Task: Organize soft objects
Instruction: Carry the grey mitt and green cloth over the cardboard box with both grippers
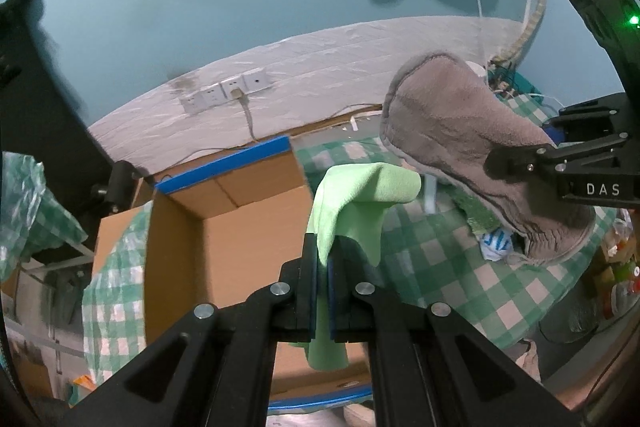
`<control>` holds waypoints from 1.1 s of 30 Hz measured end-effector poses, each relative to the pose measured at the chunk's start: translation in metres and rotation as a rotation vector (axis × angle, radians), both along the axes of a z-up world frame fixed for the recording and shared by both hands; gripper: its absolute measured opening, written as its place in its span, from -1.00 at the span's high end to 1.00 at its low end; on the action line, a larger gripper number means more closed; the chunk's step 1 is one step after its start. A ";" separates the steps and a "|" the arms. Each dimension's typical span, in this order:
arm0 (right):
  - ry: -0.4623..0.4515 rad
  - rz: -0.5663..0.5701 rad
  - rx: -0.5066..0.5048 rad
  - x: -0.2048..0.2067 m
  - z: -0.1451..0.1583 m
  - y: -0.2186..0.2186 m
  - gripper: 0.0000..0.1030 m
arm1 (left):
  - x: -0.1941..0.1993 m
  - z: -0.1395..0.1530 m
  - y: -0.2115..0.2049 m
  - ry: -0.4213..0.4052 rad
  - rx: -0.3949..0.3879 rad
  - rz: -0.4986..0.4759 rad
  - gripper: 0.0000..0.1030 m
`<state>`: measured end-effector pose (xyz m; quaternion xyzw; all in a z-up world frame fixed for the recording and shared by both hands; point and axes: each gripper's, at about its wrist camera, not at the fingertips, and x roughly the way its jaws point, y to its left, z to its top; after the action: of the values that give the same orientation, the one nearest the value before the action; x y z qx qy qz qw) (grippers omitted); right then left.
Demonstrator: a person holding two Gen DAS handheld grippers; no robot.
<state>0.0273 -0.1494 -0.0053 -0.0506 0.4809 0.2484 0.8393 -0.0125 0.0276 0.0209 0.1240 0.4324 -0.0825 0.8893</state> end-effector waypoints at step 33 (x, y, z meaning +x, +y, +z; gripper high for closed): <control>0.082 0.188 0.026 0.033 -0.006 0.173 0.53 | 0.003 -0.019 0.142 0.034 -0.006 0.264 0.92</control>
<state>0.0602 0.0235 -0.0109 -0.0744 0.5047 0.3340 0.7926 -0.0093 0.1692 0.0018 0.0621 0.4595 0.0319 0.8854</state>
